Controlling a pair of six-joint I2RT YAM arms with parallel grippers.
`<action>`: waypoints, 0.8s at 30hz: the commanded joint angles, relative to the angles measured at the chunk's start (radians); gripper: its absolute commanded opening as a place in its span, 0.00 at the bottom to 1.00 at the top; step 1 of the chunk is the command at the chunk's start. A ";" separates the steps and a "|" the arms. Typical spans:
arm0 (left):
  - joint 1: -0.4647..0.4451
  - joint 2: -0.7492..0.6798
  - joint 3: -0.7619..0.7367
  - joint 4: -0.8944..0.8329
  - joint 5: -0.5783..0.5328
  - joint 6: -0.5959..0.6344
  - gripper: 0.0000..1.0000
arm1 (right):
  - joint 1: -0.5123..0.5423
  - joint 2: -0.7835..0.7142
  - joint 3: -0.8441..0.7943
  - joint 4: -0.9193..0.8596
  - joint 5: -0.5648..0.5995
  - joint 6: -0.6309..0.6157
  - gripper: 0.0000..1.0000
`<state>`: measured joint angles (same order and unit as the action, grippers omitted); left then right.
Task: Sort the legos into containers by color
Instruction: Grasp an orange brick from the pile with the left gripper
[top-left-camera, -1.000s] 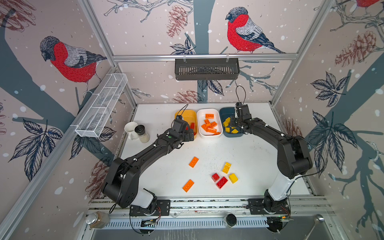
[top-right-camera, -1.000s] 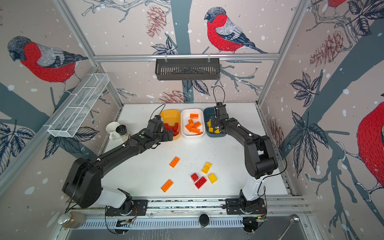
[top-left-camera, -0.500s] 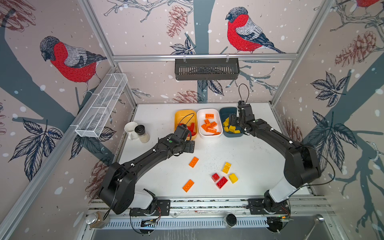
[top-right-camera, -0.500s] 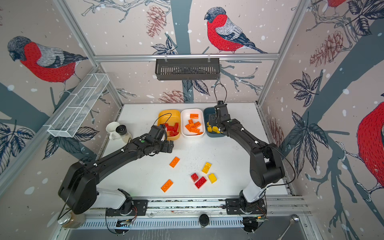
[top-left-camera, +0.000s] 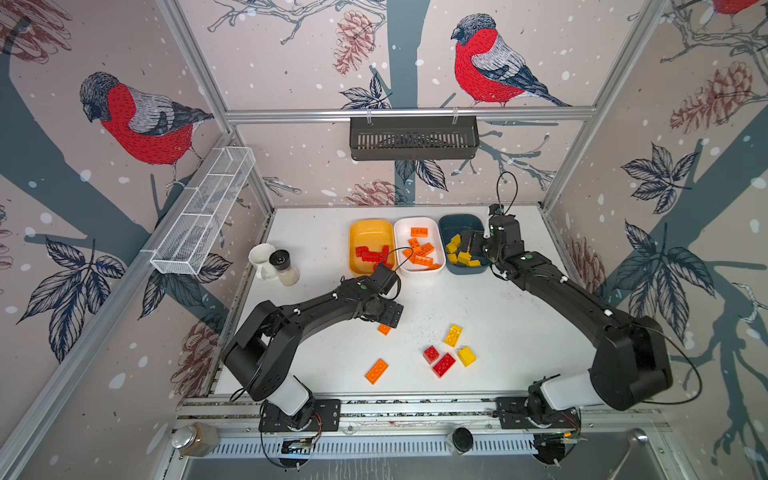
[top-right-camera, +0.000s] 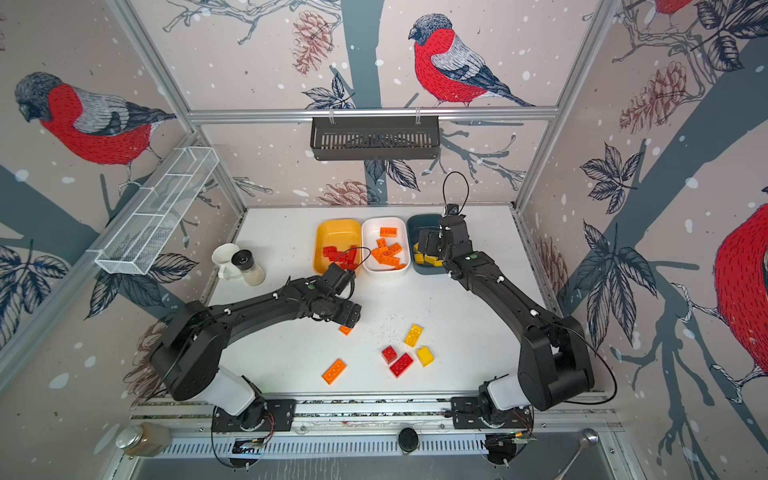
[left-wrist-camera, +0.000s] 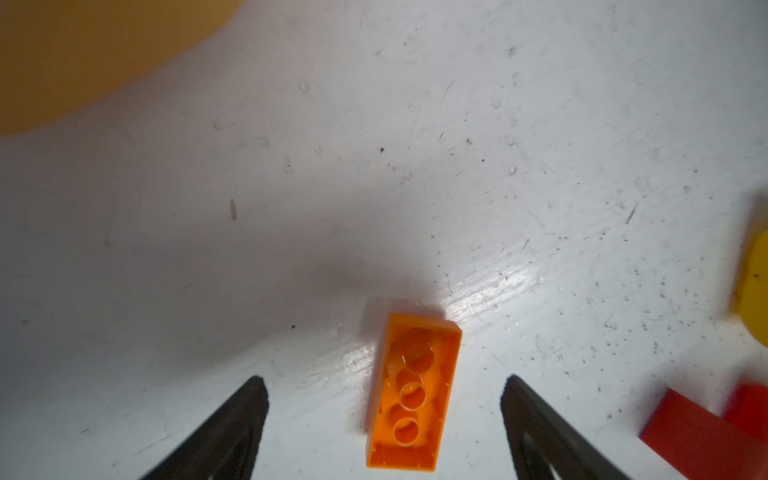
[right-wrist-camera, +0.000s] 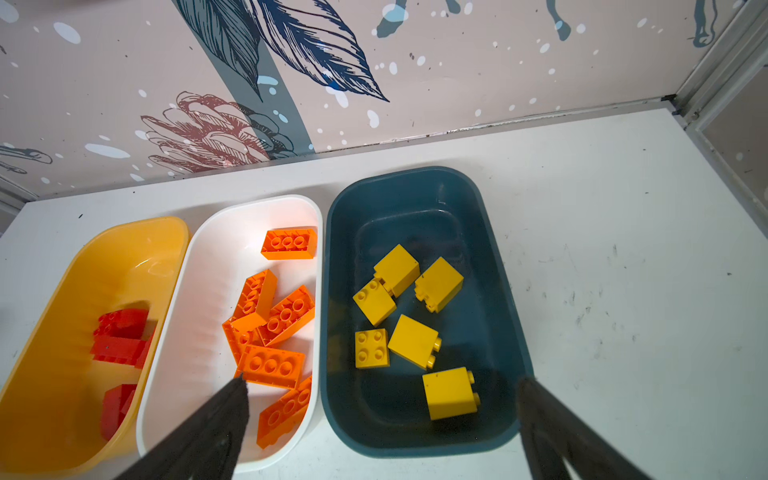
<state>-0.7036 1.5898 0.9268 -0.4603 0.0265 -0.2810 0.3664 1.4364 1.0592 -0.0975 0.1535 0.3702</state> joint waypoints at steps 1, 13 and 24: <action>-0.010 0.027 -0.003 -0.002 0.034 0.030 0.85 | -0.004 -0.019 -0.012 0.024 0.031 0.013 1.00; -0.017 0.083 -0.039 0.037 0.086 0.035 0.50 | -0.022 -0.064 -0.042 0.031 0.001 0.021 1.00; -0.023 0.017 0.007 0.061 0.047 0.024 0.29 | -0.040 -0.097 -0.077 0.045 -0.001 0.025 0.99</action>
<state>-0.7258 1.6295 0.9081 -0.4122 0.0765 -0.2485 0.3298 1.3514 0.9909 -0.0944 0.1577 0.3897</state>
